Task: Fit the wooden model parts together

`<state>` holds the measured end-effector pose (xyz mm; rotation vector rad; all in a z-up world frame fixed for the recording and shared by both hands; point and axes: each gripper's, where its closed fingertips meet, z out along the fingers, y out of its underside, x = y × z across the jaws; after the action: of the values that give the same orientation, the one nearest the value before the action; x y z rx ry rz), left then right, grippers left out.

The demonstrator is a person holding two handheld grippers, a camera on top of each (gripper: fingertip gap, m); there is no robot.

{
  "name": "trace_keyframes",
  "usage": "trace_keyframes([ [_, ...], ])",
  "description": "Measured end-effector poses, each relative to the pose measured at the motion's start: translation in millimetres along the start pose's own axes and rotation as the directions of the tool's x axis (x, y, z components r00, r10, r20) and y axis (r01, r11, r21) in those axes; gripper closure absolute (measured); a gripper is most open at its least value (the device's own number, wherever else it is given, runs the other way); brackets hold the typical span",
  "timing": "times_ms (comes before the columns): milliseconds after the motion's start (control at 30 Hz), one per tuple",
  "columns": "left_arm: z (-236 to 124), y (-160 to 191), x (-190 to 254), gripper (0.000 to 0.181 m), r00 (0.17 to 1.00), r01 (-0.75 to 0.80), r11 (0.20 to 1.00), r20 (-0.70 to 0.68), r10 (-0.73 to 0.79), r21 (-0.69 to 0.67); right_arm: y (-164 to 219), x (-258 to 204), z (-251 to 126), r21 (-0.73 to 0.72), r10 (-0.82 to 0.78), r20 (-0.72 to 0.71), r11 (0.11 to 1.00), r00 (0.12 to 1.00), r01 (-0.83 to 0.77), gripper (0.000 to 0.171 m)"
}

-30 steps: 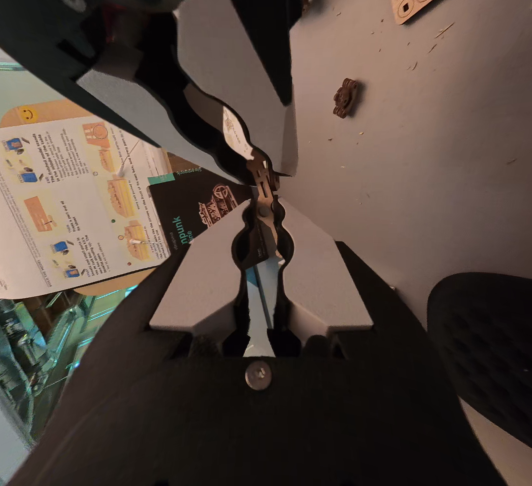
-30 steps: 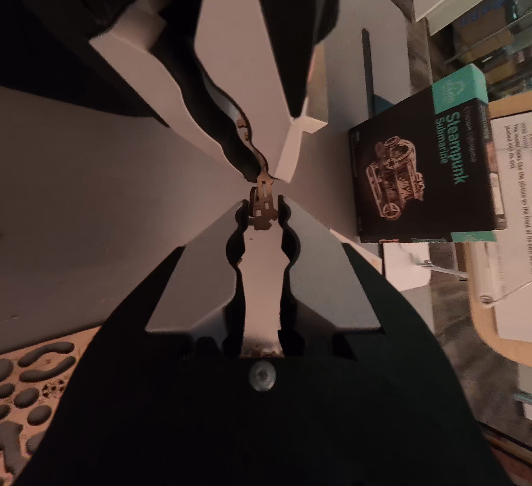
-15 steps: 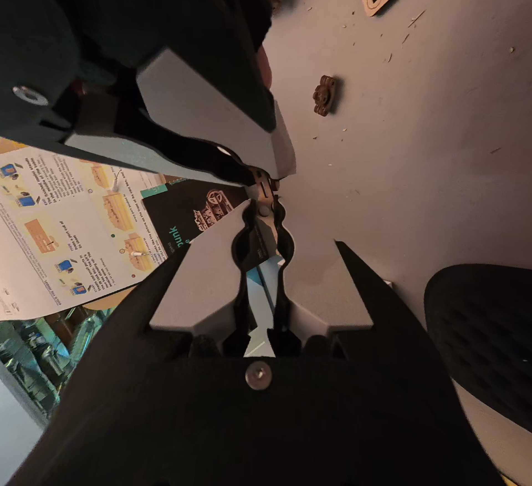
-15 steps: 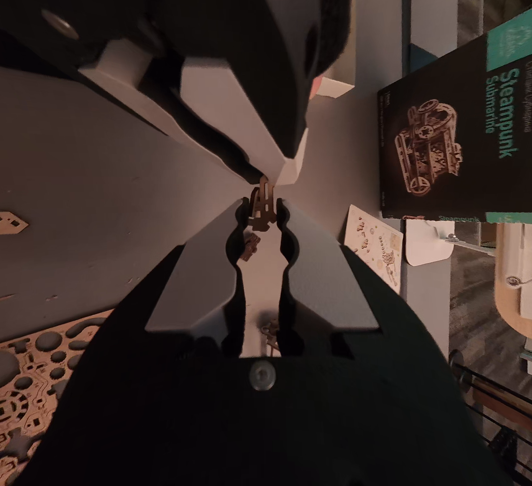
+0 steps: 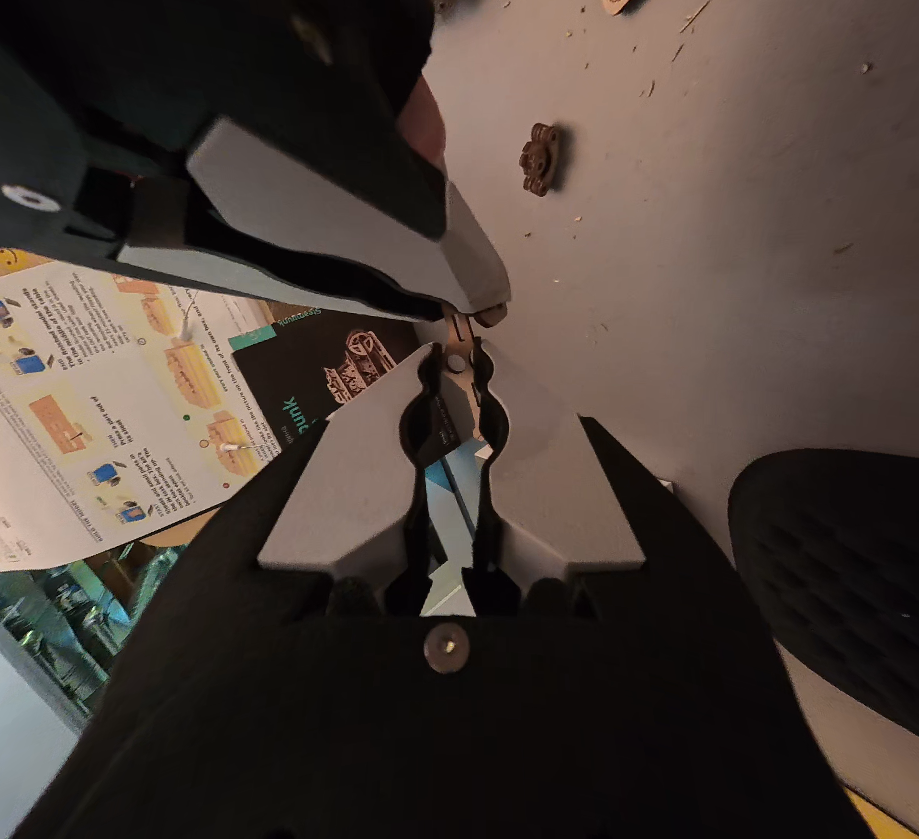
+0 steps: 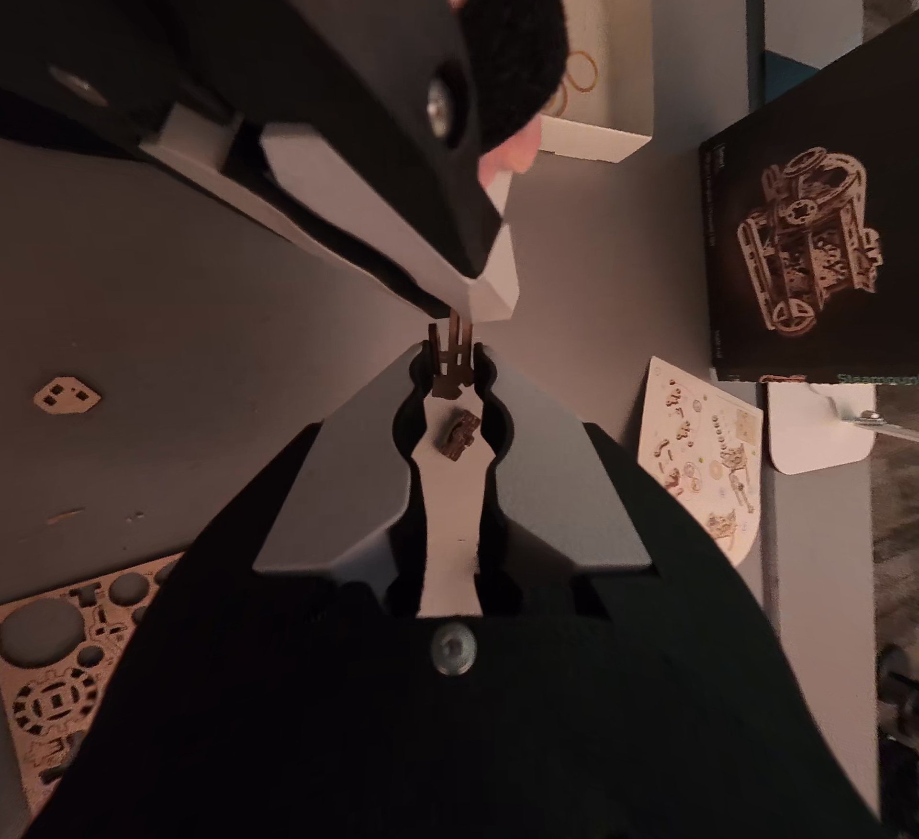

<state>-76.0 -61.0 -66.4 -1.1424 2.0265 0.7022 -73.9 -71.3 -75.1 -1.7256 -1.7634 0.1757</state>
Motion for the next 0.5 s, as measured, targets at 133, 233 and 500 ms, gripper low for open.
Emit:
trace_keyframes([
  [133,0.2,1.0,3.5,0.171,0.999,0.029,1.000,-0.036,-0.029,0.000,-0.7,-1.1,2.9,0.007,-0.001,0.000,1.000,1.000,0.001,0.156],
  [233,-2.0,2.5,3.8,0.171,0.997,0.054,0.999,-0.053,-0.053,0.008,-2.7,-0.8,4.1,0.014,0.011,-0.003,1.000,1.000,-0.010,0.155],
  [500,-4.7,3.1,3.5,0.170,0.998,0.042,0.999,-0.048,-0.042,0.002,-3.6,-4.3,5.4,-0.001,-0.060,-0.012,0.998,0.998,0.060,0.157],
])
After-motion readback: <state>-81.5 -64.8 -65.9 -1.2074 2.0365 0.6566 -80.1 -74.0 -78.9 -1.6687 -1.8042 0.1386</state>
